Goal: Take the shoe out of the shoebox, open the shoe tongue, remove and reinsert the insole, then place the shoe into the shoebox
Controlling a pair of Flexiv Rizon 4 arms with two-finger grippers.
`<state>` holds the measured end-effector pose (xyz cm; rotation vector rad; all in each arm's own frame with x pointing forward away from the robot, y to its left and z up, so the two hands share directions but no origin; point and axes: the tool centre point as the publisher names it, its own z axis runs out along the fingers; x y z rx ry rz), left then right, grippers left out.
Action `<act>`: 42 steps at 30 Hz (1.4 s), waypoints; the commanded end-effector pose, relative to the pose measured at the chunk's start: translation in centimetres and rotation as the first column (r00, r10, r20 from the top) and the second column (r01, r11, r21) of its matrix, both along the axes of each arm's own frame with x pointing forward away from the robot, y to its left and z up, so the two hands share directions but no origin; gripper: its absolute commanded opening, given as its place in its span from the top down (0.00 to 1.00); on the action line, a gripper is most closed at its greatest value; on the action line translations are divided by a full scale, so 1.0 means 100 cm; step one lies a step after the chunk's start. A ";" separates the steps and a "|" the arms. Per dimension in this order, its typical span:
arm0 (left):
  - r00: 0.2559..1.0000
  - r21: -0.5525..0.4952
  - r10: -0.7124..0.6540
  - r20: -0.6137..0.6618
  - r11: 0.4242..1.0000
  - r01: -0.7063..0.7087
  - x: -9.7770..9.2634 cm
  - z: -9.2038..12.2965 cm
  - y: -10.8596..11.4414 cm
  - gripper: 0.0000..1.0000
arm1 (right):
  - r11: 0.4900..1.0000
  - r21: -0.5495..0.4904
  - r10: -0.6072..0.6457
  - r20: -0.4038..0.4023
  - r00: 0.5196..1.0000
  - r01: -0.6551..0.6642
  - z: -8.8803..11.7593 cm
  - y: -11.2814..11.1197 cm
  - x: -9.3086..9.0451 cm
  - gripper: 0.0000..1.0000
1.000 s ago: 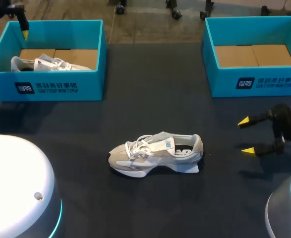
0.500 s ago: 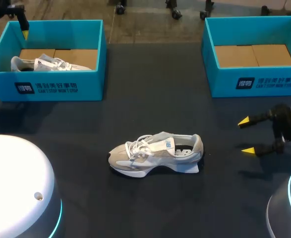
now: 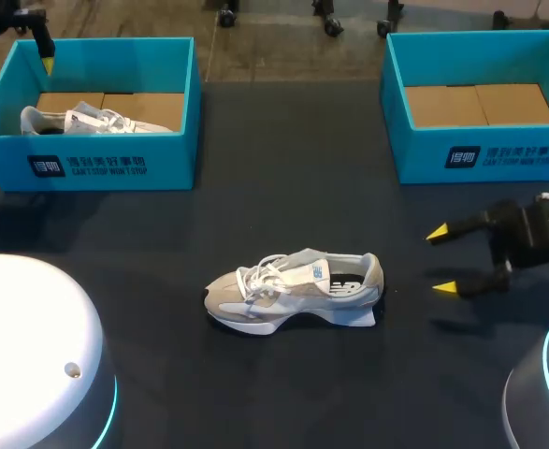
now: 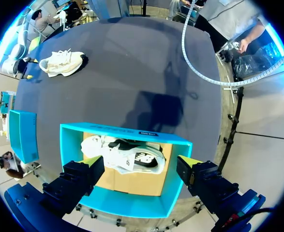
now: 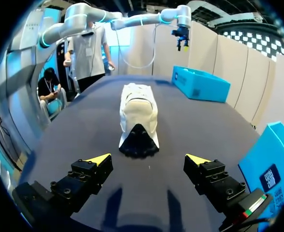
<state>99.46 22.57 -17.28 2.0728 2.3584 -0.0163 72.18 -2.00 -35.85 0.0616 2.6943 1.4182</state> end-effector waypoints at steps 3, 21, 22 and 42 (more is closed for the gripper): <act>1.000 0.002 0.000 0.003 1.000 0.000 -0.002 0.000 0.000 0.00 | 0.999 0.007 0.036 -0.011 0.999 -0.036 -0.020 0.025 0.009 0.00; 1.000 0.002 0.000 0.003 1.000 0.000 -0.002 0.000 0.000 0.00 | 0.998 0.047 0.051 -0.010 0.999 -0.050 -0.032 0.073 -0.011 0.00; 1.000 0.002 0.000 0.003 1.000 0.000 -0.002 0.000 0.000 0.00 | 0.998 0.056 0.040 -0.006 0.999 -0.040 -0.034 0.076 -0.011 0.00; 1.000 0.002 0.000 0.003 1.000 0.000 -0.002 0.000 0.000 0.00 | 0.997 0.083 -0.005 -0.031 1.000 0.008 -0.049 0.113 -0.011 0.00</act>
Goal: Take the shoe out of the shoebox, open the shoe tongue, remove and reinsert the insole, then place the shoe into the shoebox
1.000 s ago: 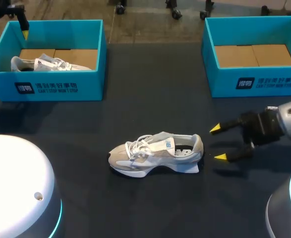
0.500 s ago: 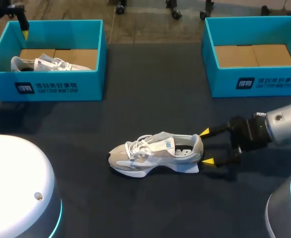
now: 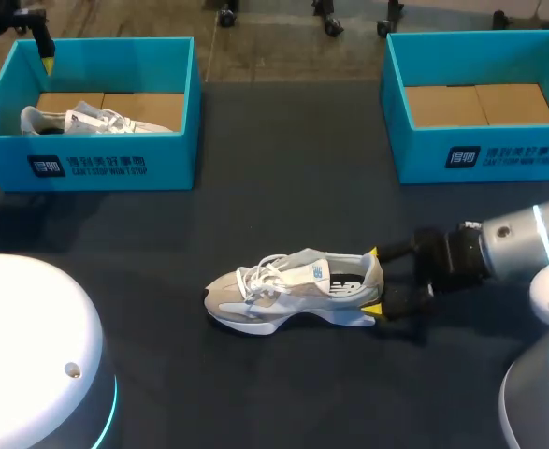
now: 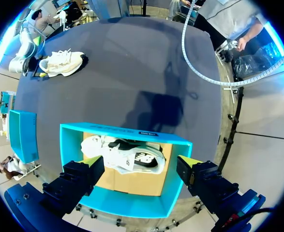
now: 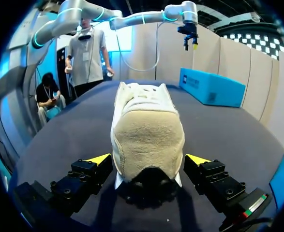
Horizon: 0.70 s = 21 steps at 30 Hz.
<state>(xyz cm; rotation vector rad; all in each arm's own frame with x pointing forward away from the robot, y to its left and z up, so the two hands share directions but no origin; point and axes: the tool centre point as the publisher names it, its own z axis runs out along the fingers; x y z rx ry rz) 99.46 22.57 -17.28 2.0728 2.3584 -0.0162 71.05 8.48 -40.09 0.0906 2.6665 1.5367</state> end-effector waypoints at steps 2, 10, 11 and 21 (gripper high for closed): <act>1.000 0.002 0.000 0.003 1.000 0.000 -0.002 0.000 0.000 0.00 | 1.000 0.009 -0.011 0.004 1.000 0.011 -0.008 0.011 0.000 0.00; 1.000 0.002 0.000 0.003 1.000 0.000 -0.002 0.000 0.000 0.00 | 0.999 0.036 -0.019 0.003 1.000 0.019 -0.015 0.023 0.000 0.00; 1.000 0.002 0.000 0.003 1.000 0.000 -0.002 0.000 0.000 0.00 | 0.999 0.038 -0.018 0.004 1.000 0.018 -0.015 0.024 0.001 0.00; 1.000 0.002 0.000 0.003 1.000 0.000 -0.002 0.000 0.000 0.00 | 0.998 0.059 -0.007 0.001 1.000 0.007 -0.026 0.028 0.009 0.00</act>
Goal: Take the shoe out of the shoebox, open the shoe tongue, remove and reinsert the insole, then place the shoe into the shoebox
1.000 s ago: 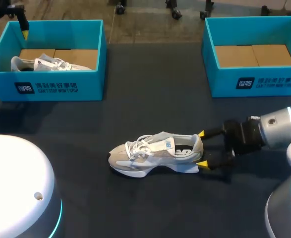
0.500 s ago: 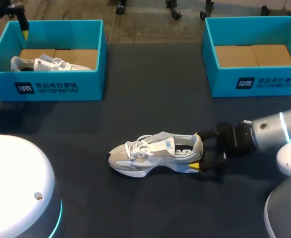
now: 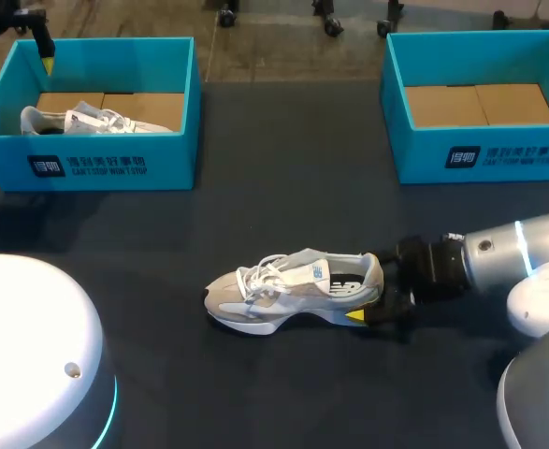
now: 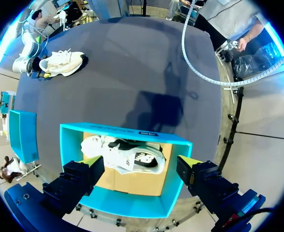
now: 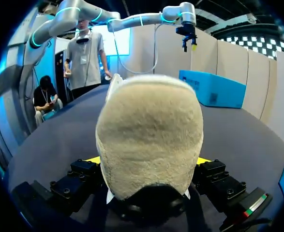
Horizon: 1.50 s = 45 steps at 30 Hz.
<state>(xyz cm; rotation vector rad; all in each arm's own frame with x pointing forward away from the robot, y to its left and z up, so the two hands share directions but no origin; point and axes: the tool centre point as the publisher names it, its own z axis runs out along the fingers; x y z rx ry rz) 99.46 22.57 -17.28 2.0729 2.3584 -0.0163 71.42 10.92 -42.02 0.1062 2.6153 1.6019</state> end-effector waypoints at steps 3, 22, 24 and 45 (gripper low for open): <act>1.000 0.002 0.000 0.003 1.000 0.000 -0.002 0.000 0.000 0.00 | 1.000 0.009 0.011 -0.009 1.000 -0.011 -0.009 0.005 0.006 0.00; 1.000 0.002 0.000 0.003 1.000 0.000 -0.002 0.000 0.000 0.00 | 0.999 0.032 0.027 -0.011 1.000 -0.026 -0.011 0.012 0.011 1.00; 1.000 0.002 0.000 0.003 1.000 0.000 -0.002 0.000 0.000 0.00 | 0.999 0.032 0.027 -0.011 1.000 -0.026 -0.011 0.012 0.011 1.00; 0.845 0.021 0.535 0.019 0.844 -0.535 -0.042 0.003 -0.036 0.00 | 0.999 0.032 0.027 -0.011 1.000 -0.026 -0.011 0.012 0.011 1.00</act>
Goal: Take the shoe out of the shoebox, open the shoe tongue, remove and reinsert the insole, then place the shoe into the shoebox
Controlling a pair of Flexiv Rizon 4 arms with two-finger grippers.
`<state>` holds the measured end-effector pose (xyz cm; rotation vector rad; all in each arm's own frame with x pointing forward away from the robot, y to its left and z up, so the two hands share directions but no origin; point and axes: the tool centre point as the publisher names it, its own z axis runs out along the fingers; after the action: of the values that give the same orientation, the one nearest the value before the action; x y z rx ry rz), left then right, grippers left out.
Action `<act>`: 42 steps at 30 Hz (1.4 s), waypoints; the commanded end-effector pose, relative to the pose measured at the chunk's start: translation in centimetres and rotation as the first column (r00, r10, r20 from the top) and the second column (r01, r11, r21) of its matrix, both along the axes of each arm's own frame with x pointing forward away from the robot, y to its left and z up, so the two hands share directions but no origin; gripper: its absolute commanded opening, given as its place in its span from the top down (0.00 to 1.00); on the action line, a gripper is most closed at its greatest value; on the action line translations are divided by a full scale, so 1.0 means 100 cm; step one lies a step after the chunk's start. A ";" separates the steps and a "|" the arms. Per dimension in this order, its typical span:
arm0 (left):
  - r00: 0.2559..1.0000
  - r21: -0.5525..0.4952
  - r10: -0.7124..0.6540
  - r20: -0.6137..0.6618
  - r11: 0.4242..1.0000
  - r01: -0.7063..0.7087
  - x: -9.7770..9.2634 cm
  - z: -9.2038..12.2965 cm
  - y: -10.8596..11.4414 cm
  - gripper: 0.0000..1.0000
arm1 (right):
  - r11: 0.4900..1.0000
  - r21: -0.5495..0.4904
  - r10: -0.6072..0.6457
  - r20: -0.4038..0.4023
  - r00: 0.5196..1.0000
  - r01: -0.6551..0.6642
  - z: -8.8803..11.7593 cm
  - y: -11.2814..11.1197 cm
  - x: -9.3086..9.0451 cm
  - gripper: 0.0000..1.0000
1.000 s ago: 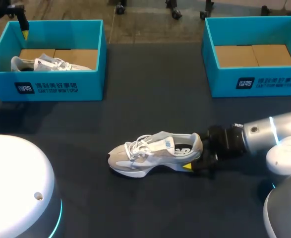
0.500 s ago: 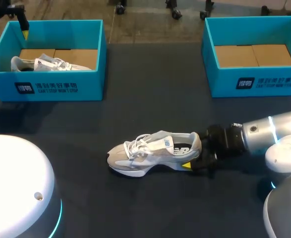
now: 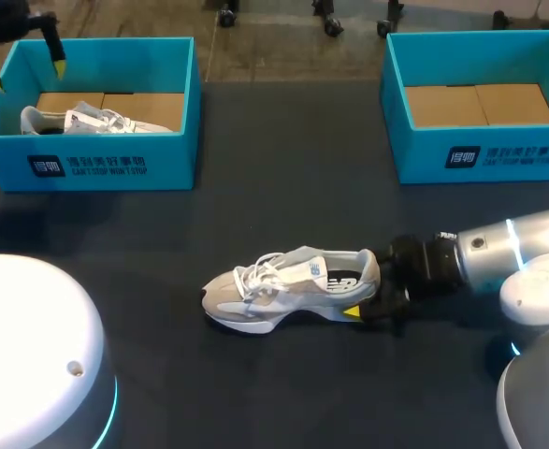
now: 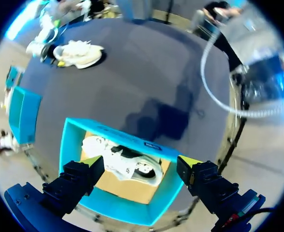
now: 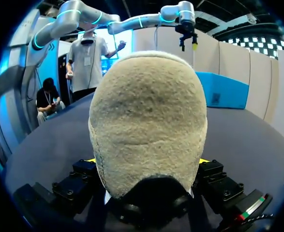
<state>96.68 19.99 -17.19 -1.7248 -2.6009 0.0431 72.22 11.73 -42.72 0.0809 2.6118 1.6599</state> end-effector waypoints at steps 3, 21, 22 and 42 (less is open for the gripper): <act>0.867 -0.002 0.494 0.067 0.869 -0.495 -0.015 -0.002 -0.016 0.00 | 1.000 -0.002 -0.002 0.001 1.000 0.002 -0.004 0.003 0.003 1.00; 0.350 -0.012 0.936 -0.030 0.349 -0.937 -0.015 -0.018 -0.050 0.00 | 1.000 -0.002 -0.002 0.001 1.000 0.002 -0.004 0.003 0.003 1.00; 0.350 -0.012 0.936 -0.030 0.349 -0.937 -0.015 -0.018 -0.050 0.00 | 1.000 -0.002 -0.002 0.001 1.000 0.002 -0.004 0.003 0.003 1.00; -0.233 0.003 0.972 -0.036 -0.233 -0.973 -0.048 0.010 -0.103 0.00 | 1.000 -0.002 -0.002 0.001 1.000 0.002 -0.004 0.003 0.003 1.00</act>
<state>93.23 10.82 -17.13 0.3800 -3.1124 0.1470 72.26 11.78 -42.73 0.0806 2.6116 1.6604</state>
